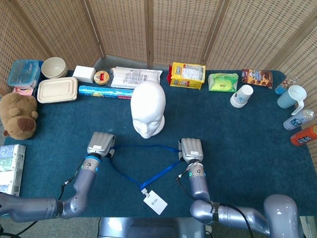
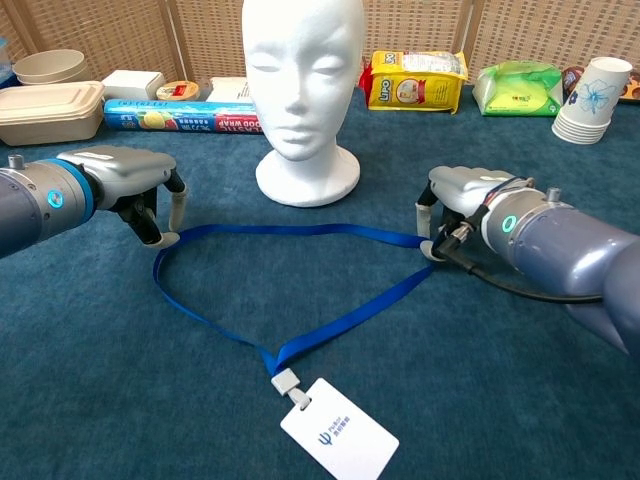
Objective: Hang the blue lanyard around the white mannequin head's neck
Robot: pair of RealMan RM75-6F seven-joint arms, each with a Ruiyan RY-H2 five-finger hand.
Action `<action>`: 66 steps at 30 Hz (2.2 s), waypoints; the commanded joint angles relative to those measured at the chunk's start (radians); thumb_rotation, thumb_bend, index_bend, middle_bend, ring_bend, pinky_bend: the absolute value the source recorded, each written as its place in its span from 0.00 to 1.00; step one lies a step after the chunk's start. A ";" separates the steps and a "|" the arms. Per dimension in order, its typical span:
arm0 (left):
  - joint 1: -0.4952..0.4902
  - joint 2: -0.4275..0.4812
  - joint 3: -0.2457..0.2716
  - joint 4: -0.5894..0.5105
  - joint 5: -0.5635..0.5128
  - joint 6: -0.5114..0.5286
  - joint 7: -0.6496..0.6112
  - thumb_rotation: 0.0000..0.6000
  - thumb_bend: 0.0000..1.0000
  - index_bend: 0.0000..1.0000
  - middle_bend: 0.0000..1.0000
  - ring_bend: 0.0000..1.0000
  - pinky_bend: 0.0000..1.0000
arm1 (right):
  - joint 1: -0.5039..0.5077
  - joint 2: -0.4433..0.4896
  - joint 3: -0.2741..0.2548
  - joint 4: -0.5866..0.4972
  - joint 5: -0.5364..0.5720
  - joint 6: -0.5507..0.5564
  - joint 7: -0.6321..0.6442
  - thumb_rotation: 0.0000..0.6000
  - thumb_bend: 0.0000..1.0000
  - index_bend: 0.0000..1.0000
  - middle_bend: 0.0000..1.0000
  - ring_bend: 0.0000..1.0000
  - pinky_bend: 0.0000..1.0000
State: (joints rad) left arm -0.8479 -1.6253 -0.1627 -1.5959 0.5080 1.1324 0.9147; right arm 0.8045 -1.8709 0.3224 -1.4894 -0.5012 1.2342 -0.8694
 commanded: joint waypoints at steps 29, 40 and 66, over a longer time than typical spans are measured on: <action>-0.038 -0.024 0.004 0.015 -0.075 0.009 0.019 0.92 0.36 0.49 1.00 1.00 1.00 | -0.001 0.016 -0.002 0.000 0.018 -0.028 0.036 1.00 0.49 0.61 1.00 1.00 1.00; -0.043 -0.035 0.009 0.023 -0.085 0.028 0.026 0.96 0.37 0.49 1.00 1.00 1.00 | -0.002 0.021 -0.004 0.002 0.022 -0.034 0.050 1.00 0.49 0.61 1.00 1.00 1.00; -0.036 -0.049 0.009 0.036 -0.086 0.041 0.011 1.00 0.43 0.63 1.00 1.00 1.00 | -0.006 0.031 -0.004 -0.017 0.019 -0.027 0.075 1.00 0.49 0.62 1.00 1.00 1.00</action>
State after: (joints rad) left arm -0.8888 -1.6750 -0.1558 -1.5572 0.4139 1.1693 0.9337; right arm 0.8012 -1.8430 0.3157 -1.4971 -0.4777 1.2043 -0.8019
